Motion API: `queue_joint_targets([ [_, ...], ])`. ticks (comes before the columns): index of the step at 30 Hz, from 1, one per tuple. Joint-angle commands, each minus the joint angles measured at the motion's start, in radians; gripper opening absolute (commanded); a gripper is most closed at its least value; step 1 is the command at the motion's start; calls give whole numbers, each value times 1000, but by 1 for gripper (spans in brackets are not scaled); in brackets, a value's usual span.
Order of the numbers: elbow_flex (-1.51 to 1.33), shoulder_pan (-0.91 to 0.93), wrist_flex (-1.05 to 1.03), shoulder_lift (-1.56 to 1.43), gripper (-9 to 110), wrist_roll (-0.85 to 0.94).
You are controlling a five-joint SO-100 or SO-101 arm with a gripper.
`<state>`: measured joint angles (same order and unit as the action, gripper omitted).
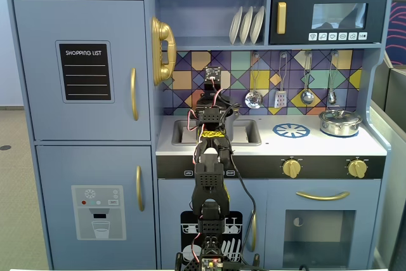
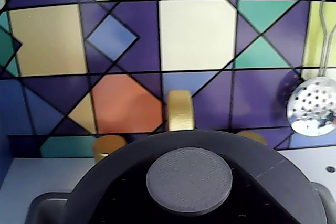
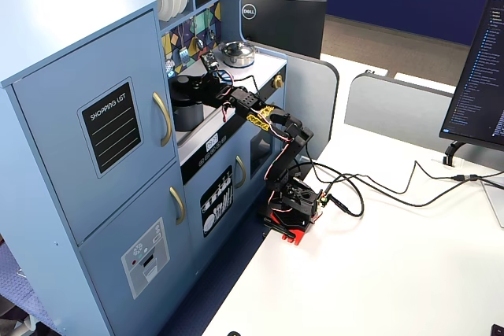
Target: Pick up the lid from the counter and put it on the gray recipient
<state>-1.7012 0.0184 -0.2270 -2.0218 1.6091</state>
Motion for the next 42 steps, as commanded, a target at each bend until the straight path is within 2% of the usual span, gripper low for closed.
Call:
queue_joint_targets([
  [1,21,-6,3,-23,0,-8],
  [33,-66,2,61,14,0,-8],
  [34,-66,2,51,12,0,-6],
  [37,-58,0,-41,-18,15,-38],
  [42,-58,-11,-239,-132,17,-20],
])
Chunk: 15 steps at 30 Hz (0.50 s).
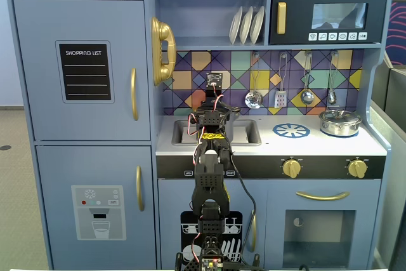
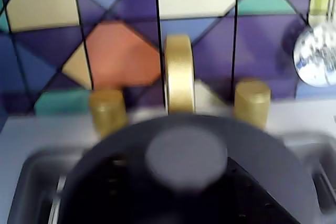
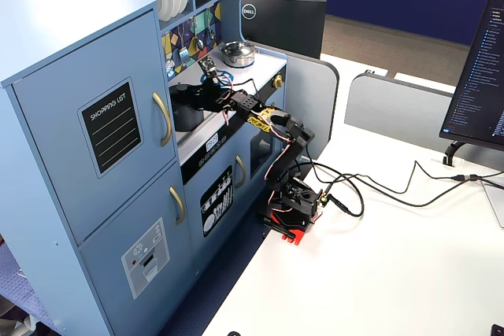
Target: Pick up the lid from the counter and put it on the gray recipient
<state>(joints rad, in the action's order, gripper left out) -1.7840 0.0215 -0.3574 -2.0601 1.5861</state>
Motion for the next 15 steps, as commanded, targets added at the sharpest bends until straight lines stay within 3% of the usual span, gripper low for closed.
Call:
queue_joint_targets([
  [1,34,-14,-149,-121,17,6],
  [6,67,-34,-453,-336,12,31],
  [11,101,-11,-857,-518,0,-28],
  [15,-81,3,-887,-634,0,-107],
])
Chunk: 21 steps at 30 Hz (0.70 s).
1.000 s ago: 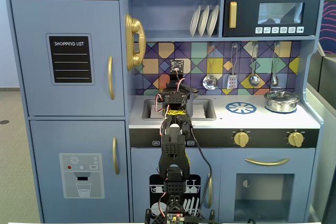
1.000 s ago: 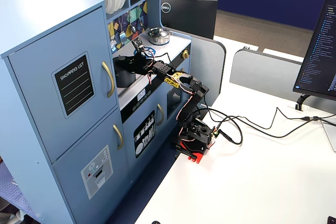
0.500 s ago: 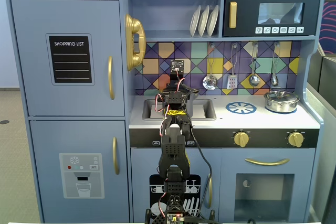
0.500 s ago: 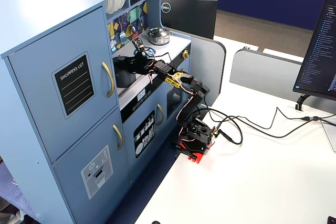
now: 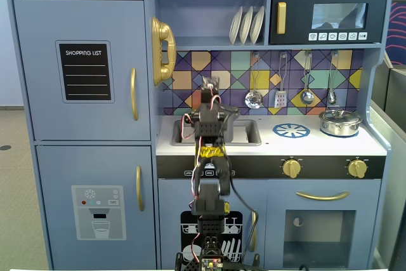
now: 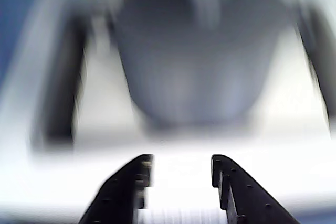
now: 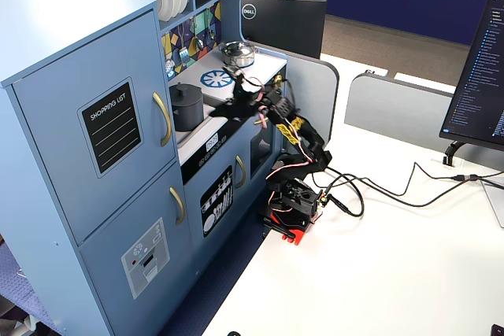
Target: Pick up the lid from the counter and put it on the gray recipient
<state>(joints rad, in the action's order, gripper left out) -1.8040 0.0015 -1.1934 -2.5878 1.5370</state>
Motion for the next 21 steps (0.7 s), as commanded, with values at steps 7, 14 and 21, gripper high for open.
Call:
queue_joint_targets([
  [7,-621,23,187,-287,0,-118],
  [14,-1057,-15,51,-589,0,-133],
  [21,-1197,31,-155,-591,0,-48],
])
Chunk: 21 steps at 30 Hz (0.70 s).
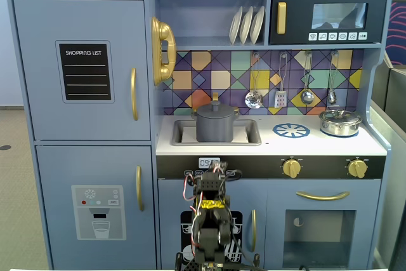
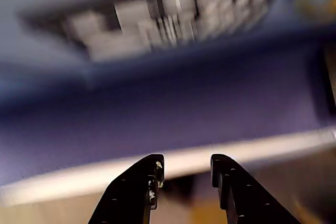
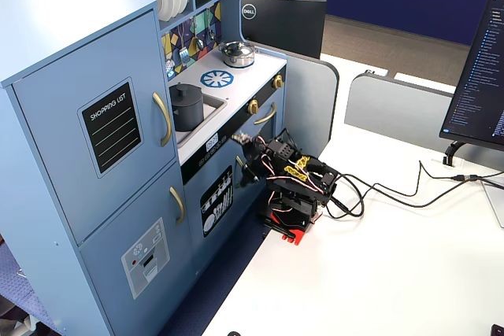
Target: Pick up the lid from the counter and put it on the gray recipient
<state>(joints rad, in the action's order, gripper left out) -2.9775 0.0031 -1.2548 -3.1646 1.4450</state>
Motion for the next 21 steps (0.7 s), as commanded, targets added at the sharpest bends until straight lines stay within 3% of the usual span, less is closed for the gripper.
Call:
queue_joint_targets([
  [1,-23,29,-138,-14,0,66],
  [5,-23,28,-258,-14,3,144],
  [6,-23,28,-276,-14,4,95],
  [21,-23,37,-275,-14,6,66],
])
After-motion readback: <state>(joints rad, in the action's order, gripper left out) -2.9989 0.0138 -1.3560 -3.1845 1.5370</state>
